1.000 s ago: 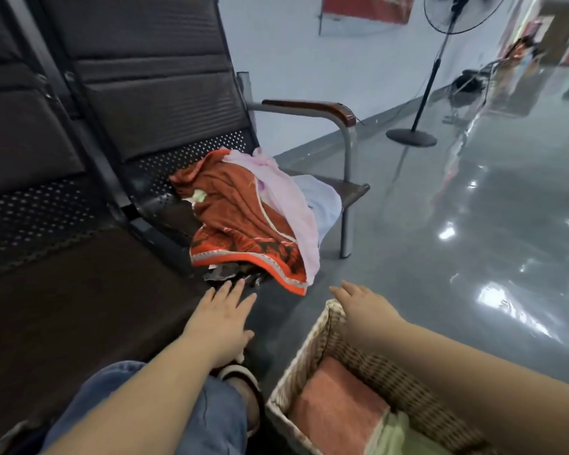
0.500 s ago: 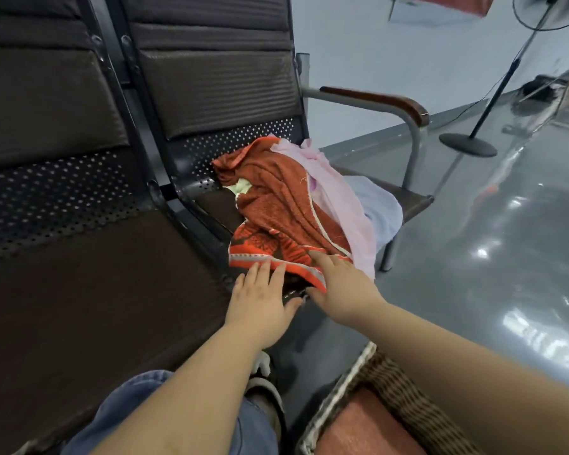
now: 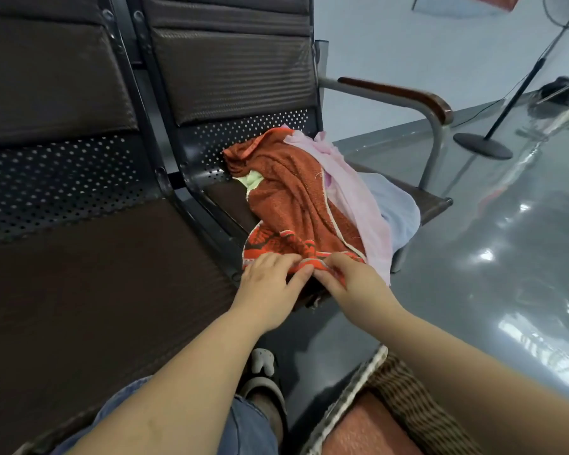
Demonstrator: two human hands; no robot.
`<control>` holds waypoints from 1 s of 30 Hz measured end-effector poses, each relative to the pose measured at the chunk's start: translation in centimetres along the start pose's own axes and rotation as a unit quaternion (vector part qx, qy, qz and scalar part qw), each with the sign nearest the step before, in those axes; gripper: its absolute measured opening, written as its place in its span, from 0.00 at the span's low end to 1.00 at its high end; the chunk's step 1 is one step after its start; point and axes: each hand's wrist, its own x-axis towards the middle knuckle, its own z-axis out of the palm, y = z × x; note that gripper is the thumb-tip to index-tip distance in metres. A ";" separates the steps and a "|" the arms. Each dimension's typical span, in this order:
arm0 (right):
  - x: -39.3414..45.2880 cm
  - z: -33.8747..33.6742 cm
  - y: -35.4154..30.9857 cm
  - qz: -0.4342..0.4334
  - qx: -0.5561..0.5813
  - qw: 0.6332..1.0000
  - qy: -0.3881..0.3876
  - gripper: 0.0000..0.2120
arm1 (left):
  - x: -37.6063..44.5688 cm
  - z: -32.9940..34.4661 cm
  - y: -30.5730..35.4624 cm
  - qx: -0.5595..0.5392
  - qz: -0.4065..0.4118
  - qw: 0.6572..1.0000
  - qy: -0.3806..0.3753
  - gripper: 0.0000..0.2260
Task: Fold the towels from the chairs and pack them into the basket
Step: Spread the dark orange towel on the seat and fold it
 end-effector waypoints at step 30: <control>-5.7 1.7 -16.0 0.098 0.385 0.908 -0.134 0.12 | -10.5 -10.4 0.4 -0.656 -0.345 0.669 0.057 0.16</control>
